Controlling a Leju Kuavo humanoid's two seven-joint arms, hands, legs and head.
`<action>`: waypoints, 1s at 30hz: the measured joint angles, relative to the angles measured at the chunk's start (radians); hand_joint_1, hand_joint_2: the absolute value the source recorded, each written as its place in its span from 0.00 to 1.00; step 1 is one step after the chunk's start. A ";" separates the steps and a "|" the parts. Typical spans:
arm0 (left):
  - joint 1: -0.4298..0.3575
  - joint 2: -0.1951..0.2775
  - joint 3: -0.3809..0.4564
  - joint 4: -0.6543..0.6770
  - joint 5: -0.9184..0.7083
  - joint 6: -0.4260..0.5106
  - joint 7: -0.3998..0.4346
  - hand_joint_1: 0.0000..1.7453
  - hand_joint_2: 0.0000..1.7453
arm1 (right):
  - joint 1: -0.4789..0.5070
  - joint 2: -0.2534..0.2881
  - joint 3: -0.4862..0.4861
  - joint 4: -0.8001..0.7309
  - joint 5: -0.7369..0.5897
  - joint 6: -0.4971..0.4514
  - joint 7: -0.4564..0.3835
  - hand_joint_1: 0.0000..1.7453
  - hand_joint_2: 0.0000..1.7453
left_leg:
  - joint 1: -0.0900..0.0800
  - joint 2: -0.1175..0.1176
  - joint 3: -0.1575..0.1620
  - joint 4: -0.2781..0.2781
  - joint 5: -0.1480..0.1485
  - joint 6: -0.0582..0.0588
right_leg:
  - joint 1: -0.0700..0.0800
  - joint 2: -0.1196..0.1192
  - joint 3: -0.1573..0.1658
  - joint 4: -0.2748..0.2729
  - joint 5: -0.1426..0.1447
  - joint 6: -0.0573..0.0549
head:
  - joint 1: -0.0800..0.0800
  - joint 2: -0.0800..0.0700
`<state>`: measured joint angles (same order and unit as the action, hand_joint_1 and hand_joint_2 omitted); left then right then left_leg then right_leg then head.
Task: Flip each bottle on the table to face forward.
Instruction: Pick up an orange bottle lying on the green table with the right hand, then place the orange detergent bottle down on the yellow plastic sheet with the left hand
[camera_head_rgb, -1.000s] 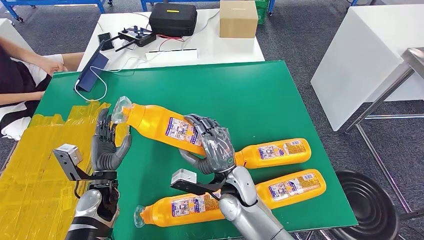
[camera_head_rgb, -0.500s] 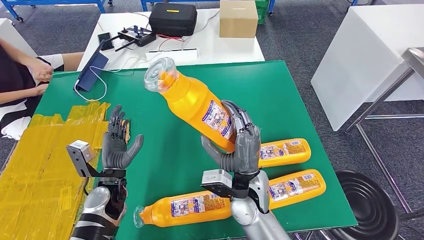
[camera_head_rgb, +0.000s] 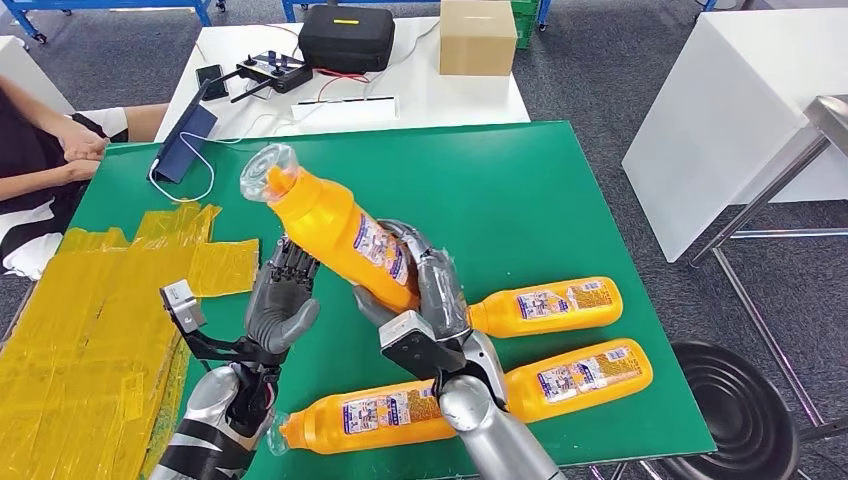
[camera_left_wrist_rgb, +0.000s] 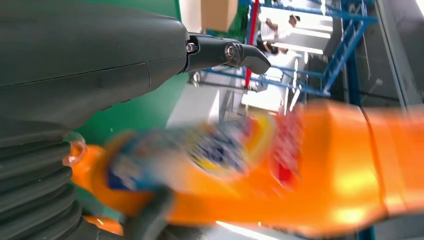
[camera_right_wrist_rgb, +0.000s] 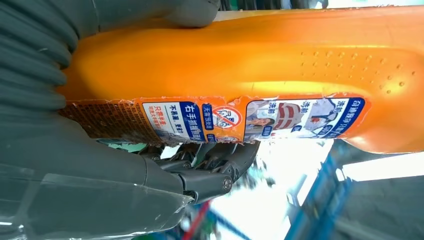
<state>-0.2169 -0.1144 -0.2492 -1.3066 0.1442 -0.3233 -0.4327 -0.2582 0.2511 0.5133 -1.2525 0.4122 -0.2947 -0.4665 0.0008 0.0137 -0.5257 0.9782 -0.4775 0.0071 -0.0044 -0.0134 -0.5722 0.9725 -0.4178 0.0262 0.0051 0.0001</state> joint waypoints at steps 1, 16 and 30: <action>-0.002 0.002 -0.006 0.000 0.003 -0.007 -0.003 0.00 1.00 | -0.007 0.005 0.004 0.024 -0.006 0.024 -0.002 1.00 1.00 | 0.000 0.000 0.000 0.000 0.000 0.000 | 0.000 0.000 0.000 0.000 0.000 0.000 | 0.000 0.000; -0.018 0.026 -0.019 0.023 0.008 0.014 -0.013 0.00 1.00 | -0.065 0.048 0.121 0.192 0.068 0.113 -0.022 1.00 1.00 | 0.000 0.000 0.000 0.000 0.000 0.000 | 0.000 0.000 0.000 0.000 0.000 0.000 | 0.000 0.000; -0.026 0.022 0.001 0.064 0.003 0.090 -0.017 1.00 1.00 | -0.081 0.034 0.185 0.203 0.113 0.067 0.016 1.00 1.00 | 0.000 0.000 0.000 0.000 0.000 0.000 | 0.000 0.000 0.000 0.000 0.000 0.000 | 0.000 0.000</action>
<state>-0.2430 -0.0920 -0.2479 -1.2424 0.1476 -0.2337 -0.4494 -0.3387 0.2850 0.6982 -1.0494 0.5251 -0.2273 -0.4505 0.0008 0.0138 -0.5257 0.9782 -0.4775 0.0069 -0.0043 -0.0133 -0.5726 0.9724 -0.4178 0.0262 0.0052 0.0000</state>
